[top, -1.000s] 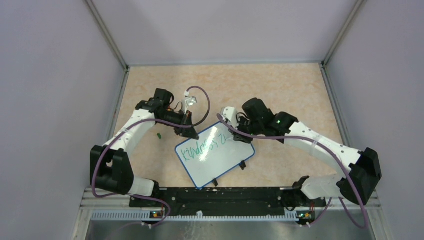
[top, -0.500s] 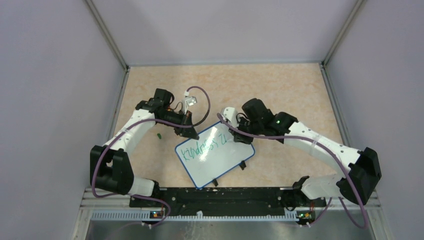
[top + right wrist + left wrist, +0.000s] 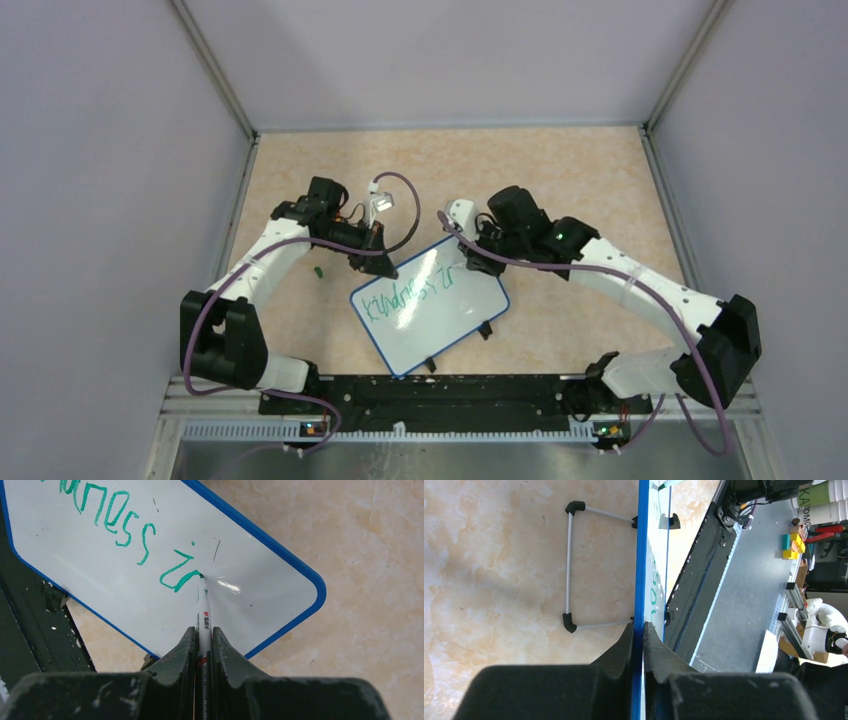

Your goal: Write a sentence on the whiteboard

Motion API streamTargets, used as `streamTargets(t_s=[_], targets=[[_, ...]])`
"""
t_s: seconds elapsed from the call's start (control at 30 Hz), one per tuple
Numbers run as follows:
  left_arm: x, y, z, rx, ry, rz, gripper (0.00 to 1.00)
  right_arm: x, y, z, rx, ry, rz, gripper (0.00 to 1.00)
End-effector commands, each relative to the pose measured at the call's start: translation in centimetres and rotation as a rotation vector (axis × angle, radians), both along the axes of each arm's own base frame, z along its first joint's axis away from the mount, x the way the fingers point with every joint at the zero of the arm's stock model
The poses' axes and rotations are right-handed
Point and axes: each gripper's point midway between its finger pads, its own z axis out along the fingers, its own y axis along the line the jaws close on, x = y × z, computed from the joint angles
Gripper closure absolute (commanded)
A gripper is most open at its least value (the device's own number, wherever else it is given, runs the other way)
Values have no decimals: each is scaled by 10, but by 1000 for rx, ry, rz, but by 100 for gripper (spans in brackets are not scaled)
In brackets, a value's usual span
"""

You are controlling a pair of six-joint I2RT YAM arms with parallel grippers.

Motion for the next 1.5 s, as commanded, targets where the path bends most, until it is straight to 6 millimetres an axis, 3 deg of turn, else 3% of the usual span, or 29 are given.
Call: streamTargets(t_s=[0.0, 0.3, 0.57, 0.7, 0.9, 1.3, 1.47], targets=[[-5, 4, -21, 82, 21, -4, 100, 28, -10, 17, 6, -92, -78, 100], [-5, 4, -21, 82, 21, -5, 100, 10, -18, 2, -19, -49, -32, 100], [-4, 5, -23, 88, 14, -4, 100, -19, -19, -21, -40, 56, 67, 100], [-5, 5, -23, 88, 17, -4, 100, -22, -15, -9, 1, 45, 78, 100], [-5, 5, -24, 92, 13, -1, 100, -42, 4, 15, 103, 63, 168, 100], [-4, 6, -31, 103, 28, 1, 100, -96, 76, 10, 182, 47, 348, 100], [-3, 6, -35, 111, 43, 0, 100, -105, 100, 6, 155, -44, 397, 100]])
